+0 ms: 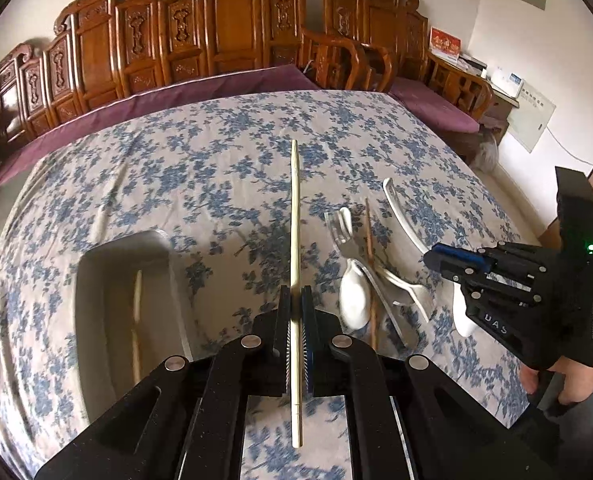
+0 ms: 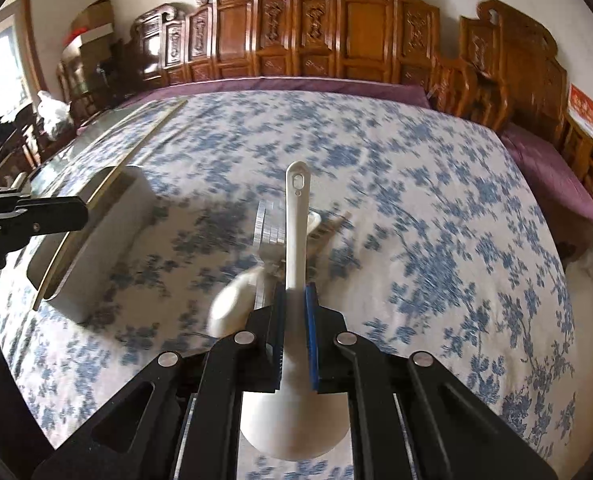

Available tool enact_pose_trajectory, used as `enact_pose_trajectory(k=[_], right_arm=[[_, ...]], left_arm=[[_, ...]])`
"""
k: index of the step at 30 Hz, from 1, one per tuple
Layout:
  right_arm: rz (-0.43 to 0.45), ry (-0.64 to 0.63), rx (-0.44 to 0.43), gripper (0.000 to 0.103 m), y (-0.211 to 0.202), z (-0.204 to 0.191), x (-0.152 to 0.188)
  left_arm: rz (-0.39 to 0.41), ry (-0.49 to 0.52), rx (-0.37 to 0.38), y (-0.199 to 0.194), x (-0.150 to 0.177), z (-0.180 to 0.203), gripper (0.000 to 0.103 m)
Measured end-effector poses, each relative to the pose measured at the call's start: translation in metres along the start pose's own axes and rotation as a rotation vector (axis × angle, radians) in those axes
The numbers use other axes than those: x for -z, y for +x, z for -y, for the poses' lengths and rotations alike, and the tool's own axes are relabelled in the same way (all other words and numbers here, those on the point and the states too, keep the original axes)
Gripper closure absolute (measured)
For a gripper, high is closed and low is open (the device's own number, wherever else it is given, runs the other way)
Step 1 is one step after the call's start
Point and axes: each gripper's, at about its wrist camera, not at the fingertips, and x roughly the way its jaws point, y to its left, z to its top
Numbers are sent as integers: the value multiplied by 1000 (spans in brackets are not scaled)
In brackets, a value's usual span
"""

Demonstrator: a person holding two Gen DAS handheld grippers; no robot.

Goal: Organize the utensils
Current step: 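Carry the chopstick into the tray and open the left gripper while the right carries the spoon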

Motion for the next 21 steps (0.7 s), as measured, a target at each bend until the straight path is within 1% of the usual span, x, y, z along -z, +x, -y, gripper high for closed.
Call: enact_pose_trajectory(k=[3,8,11,17,21], right_arm=[[10,-21,-21,92,-5,-19,-1],[23,-58,-31,92,-12,-46,-4],[29,-52,-41,92,-14,-57,-5],[31,-63,-50,92,-13,-81,-12],[39,-76,-64,92,-14,-95,-21]], left_arm=[[10,-17,-10,-11,5,-18,99],[23,-35,-39,-22,10,-45,99],[26,-51,-56,-24,13,-62,99],[-3,-85,-103,-10,19,-96,99],[-29,-108,-120,2,27,-114,99]])
